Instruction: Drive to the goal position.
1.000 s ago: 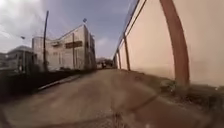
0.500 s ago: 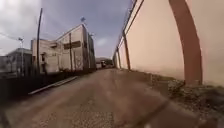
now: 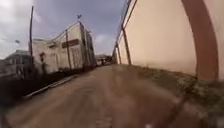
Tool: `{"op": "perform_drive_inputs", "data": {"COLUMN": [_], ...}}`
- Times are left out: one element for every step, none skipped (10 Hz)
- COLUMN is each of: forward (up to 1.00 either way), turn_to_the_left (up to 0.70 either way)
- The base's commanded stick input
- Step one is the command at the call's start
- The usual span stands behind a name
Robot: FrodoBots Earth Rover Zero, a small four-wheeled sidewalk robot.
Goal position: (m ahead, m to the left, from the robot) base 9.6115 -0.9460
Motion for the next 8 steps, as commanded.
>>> {"op": "perform_drive_inputs", "data": {"forward": [0.70, 0.70, 0.70, 0.70, 0.70, 0.70, 0.70, 0.70], "turn_to_the_left": [0.00, 0.00, 0.00, 0.00, 0.00, 0.00, 0.00, 0.00]}}
